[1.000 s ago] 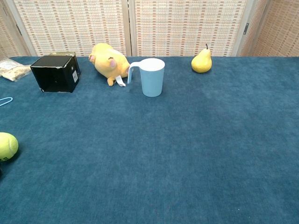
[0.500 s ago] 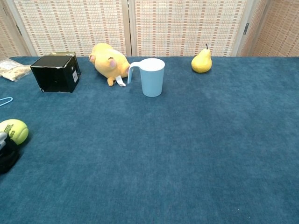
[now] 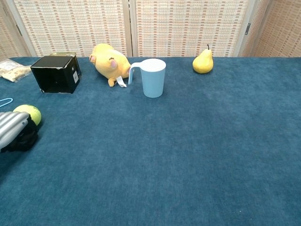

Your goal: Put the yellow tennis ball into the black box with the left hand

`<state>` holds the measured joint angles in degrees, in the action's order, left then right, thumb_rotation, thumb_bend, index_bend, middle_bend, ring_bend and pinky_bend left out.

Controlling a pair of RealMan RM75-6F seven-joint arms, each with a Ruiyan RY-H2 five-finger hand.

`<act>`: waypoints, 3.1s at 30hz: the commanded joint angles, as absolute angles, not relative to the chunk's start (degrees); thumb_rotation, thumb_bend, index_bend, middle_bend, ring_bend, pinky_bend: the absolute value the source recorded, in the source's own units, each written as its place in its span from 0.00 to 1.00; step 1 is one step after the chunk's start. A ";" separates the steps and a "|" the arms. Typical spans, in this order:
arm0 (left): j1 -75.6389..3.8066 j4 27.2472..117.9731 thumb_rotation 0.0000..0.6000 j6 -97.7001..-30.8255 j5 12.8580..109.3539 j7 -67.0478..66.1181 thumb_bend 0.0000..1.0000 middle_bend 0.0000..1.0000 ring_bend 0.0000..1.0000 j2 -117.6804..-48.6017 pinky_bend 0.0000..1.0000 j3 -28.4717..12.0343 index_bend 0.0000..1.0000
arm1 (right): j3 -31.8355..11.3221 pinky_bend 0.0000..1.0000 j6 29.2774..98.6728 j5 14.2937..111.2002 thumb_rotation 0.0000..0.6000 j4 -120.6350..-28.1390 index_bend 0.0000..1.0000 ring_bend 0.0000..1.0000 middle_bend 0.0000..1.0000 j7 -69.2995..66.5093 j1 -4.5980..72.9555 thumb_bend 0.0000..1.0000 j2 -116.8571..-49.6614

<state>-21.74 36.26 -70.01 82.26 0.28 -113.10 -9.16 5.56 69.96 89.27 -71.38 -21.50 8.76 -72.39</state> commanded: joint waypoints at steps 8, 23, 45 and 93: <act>-28.82 27.94 0.86 -63.42 82.04 6.11 0.71 0.69 0.53 -114.76 0.53 -9.91 0.80 | 4.98 0.00 69.03 88.01 0.84 -72.09 0.00 0.00 0.00 -19.53 8.84 0.00 -72.74; -39.32 16.55 0.30 -58.29 80.46 14.47 0.55 0.00 0.00 -116.09 0.00 -12.46 0.00 | 3.82 0.00 66.33 85.17 0.84 -72.59 0.00 0.00 0.00 -16.70 9.38 0.00 -73.34; -38.79 17.89 0.31 -56.48 79.68 15.09 0.51 0.00 0.00 -115.33 0.00 -10.59 0.00 | 4.08 0.00 66.52 86.26 0.84 -71.78 0.00 0.00 0.00 -18.08 9.47 0.00 -73.38; -1.46 68.07 0.32 -91.51 90.47 8.74 0.32 0.00 0.00 -83.20 0.00 6.04 0.00 | 6.63 0.00 70.86 92.70 0.88 -74.86 0.00 0.00 0.00 -16.26 9.92 0.00 -71.75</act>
<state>-1.48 67.84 -91.46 90.27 9.02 -83.08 6.16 6.61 70.88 92.68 -74.88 -16.24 9.90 -71.76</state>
